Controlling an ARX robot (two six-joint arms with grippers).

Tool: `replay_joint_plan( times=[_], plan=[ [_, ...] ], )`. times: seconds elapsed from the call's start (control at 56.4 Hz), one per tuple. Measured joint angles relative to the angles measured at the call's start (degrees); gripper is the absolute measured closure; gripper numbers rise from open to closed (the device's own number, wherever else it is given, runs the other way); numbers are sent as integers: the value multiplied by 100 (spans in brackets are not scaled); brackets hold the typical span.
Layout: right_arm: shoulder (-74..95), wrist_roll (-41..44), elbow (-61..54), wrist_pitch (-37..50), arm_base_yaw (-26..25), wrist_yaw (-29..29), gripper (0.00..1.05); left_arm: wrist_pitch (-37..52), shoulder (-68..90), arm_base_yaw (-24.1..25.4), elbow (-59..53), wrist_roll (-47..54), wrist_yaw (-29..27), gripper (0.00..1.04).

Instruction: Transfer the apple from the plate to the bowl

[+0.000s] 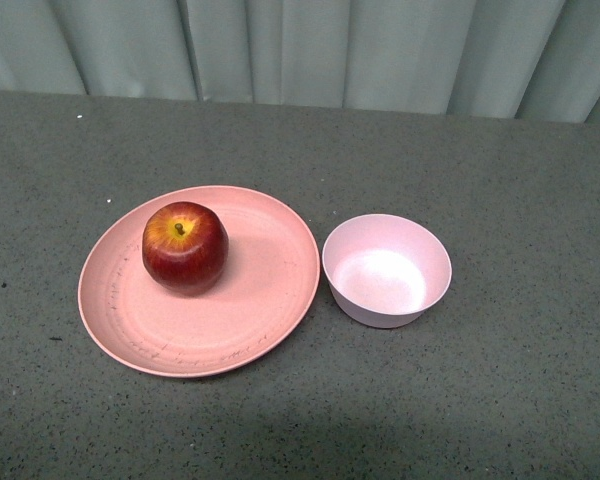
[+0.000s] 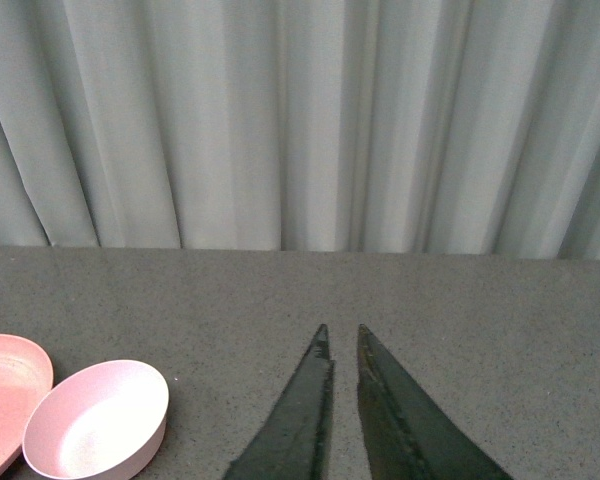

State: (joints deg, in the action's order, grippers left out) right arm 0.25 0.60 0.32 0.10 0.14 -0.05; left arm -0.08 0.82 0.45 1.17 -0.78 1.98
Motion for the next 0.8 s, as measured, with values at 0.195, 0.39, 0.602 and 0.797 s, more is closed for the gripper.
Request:
replay_joint_plan(
  times=[0.195, 0.39, 0.602, 0.797],
  plan=[
    [0, 0, 0, 0, 0, 0, 57, 1751, 2275, 13, 83, -323, 651, 7],
    [0, 0, 0, -2, 0, 0, 23, 3888, 5276, -341, 629, -439, 389, 7],
    [0, -4, 0, -2, 0, -2, 10, 4719, 7936, -1128, 1445, -339, 293, 7],
    [0, -4, 0, -2, 0, 0, 9, 4616, 9141, -1545, 2284, -374, 70, 7]
  ],
)
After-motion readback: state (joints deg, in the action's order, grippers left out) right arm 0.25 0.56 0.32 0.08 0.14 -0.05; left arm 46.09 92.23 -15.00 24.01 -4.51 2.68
